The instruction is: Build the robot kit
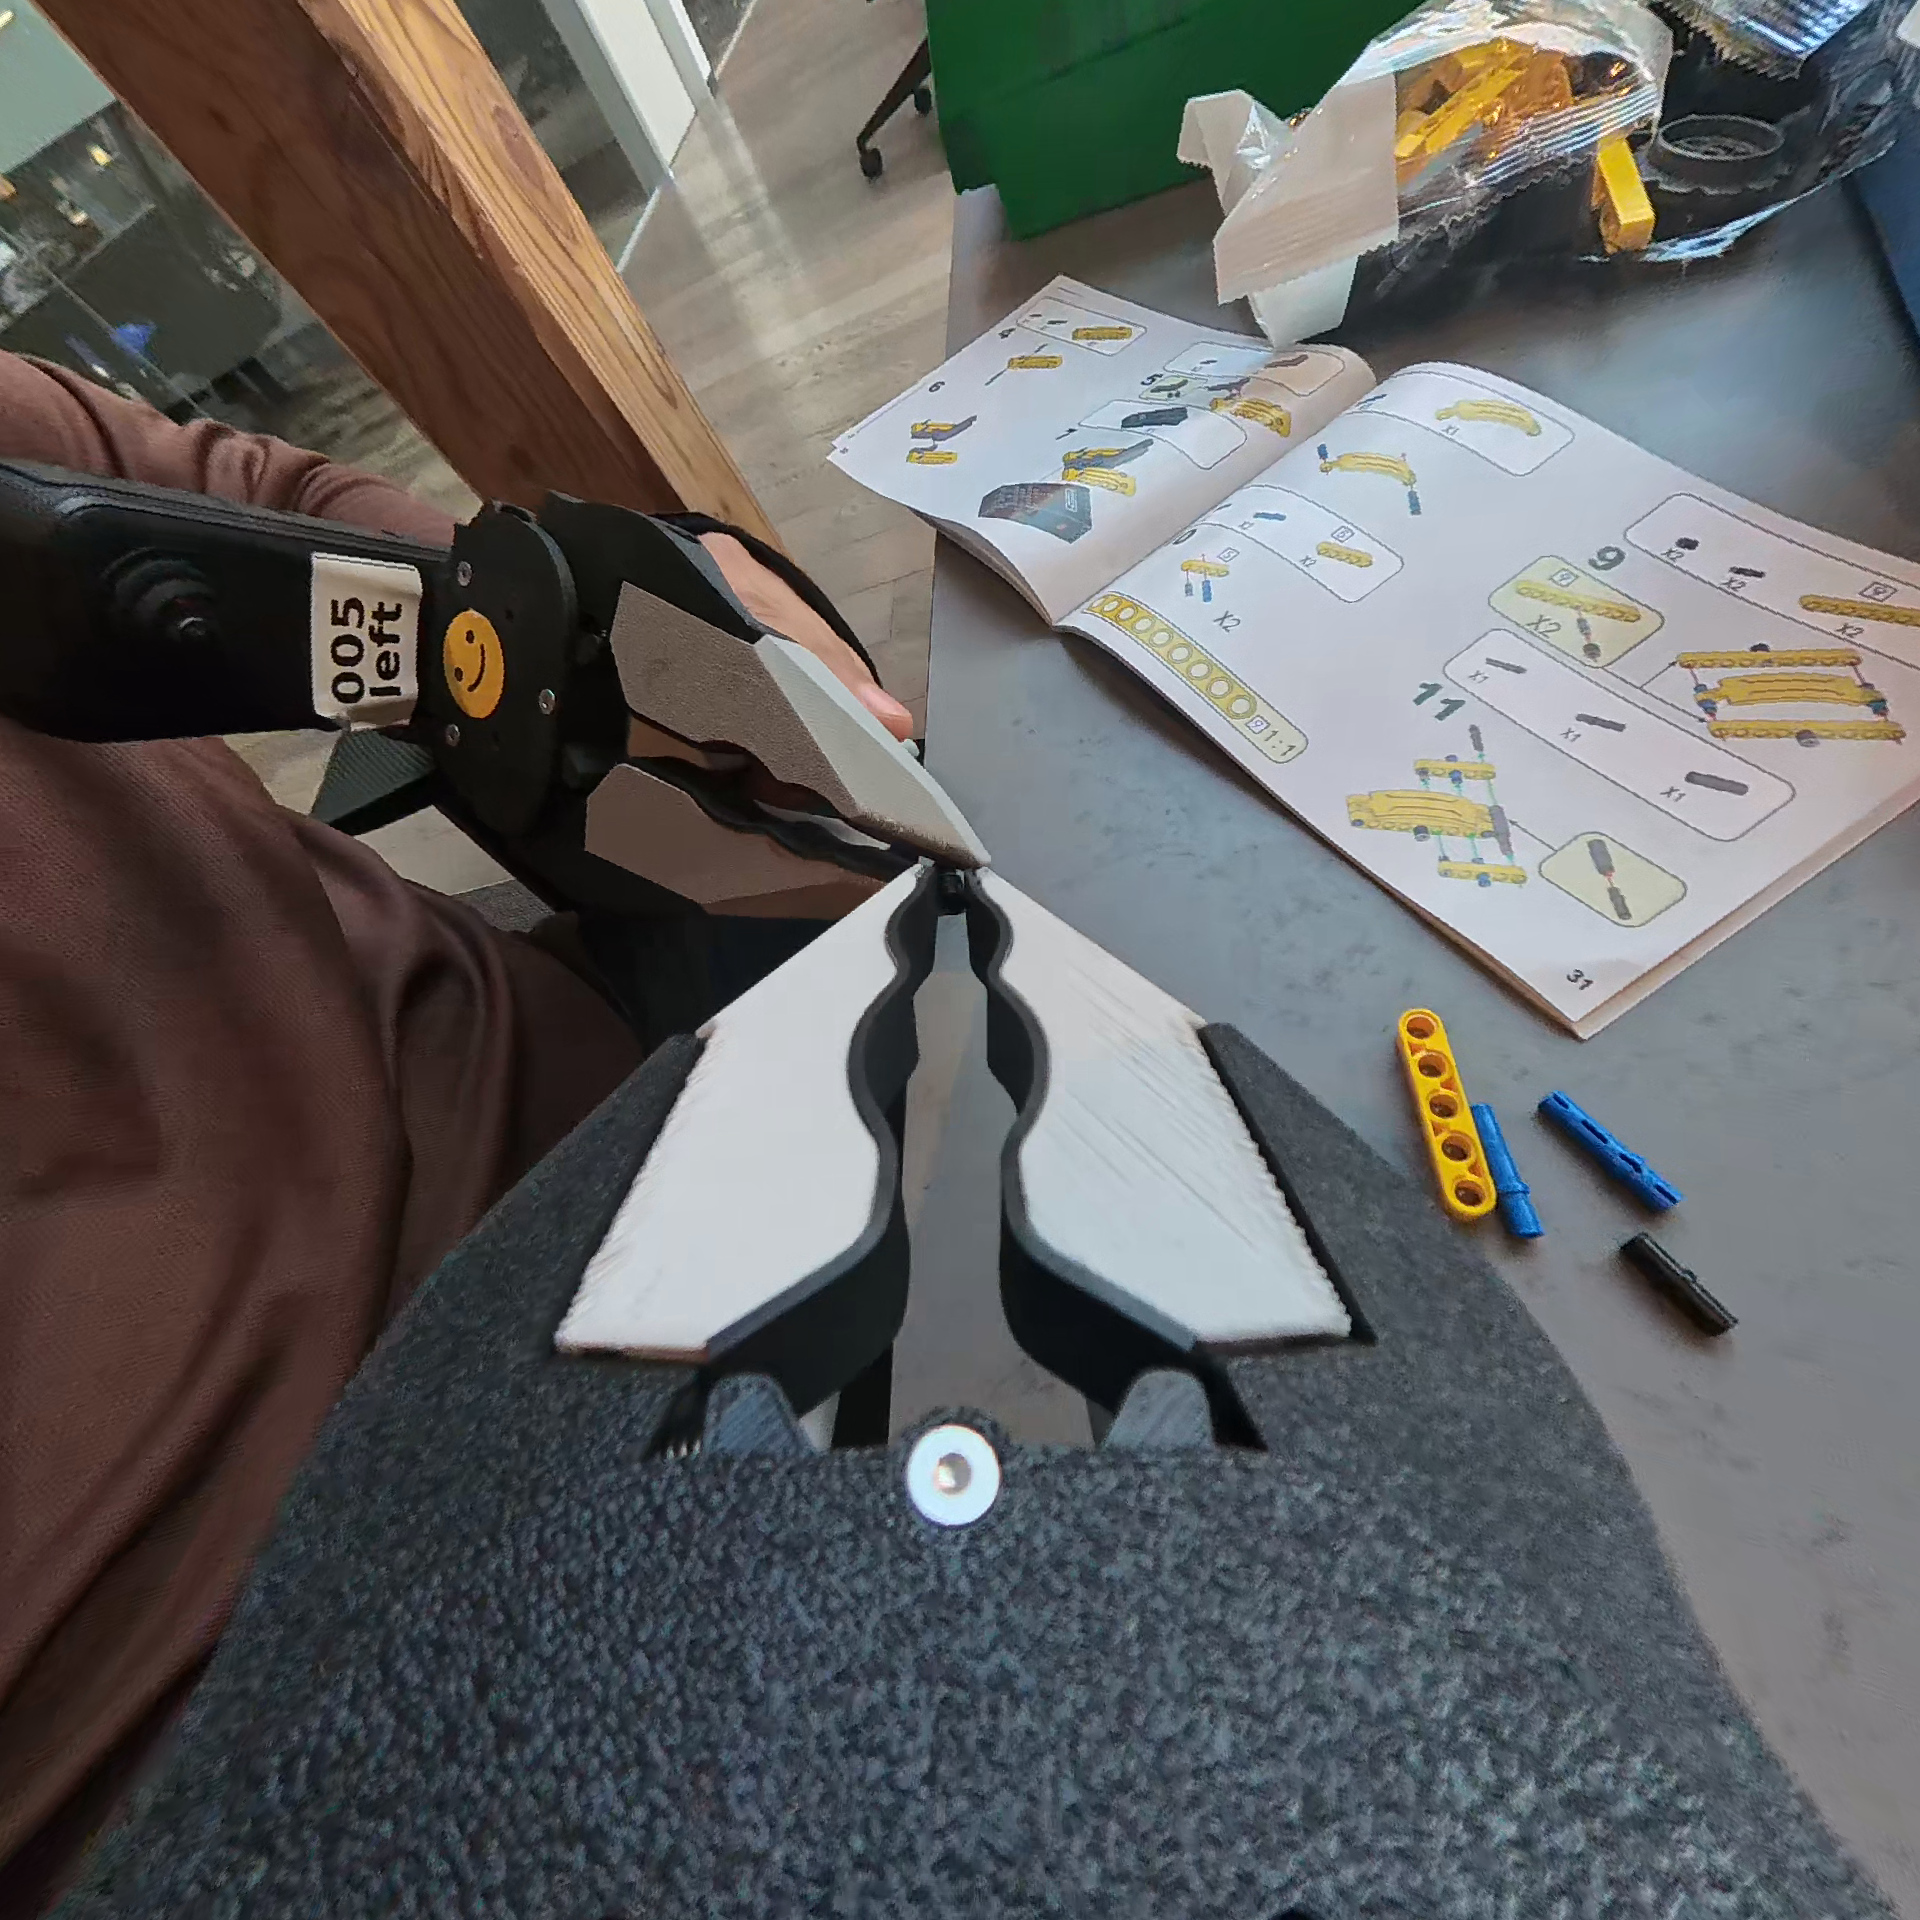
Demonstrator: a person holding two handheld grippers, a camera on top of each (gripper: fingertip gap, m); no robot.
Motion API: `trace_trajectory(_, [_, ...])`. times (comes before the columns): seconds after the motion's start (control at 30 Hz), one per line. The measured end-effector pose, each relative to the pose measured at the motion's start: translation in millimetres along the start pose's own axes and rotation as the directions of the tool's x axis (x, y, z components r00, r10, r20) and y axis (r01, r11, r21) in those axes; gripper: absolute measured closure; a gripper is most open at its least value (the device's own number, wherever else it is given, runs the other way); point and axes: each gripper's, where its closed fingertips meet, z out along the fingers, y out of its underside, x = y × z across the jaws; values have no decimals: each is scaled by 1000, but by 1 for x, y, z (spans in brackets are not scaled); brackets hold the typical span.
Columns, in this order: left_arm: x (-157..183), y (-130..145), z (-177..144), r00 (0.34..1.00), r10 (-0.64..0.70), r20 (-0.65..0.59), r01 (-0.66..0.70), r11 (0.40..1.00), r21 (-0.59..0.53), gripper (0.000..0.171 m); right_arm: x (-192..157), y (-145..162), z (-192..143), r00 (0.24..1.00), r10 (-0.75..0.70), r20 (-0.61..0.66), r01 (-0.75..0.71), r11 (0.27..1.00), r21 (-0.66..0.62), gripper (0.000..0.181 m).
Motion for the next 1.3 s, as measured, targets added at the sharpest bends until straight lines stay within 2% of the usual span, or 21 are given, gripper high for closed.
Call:
trace_trajectory(0.47, [2, 4, 1, 1000, -6, -17, 5, 1000, -23, 170, 2, 3, 2, 1000, -16, -25, 16, 1000, -11, 177])
trace_trajectory(0.67, [6, 6, 1, 994, -86, -61, 84, 996, -24, 170, 3, 7, 2, 999, -42, -26, 40, 998, -43, 177])
trace_trajectory(1.3, [6, 8, 4, 997, -56, -61, 54, 998, -42, 170, 6, 10, 1, 999, -4, -39, 3, 999, -37, 177])
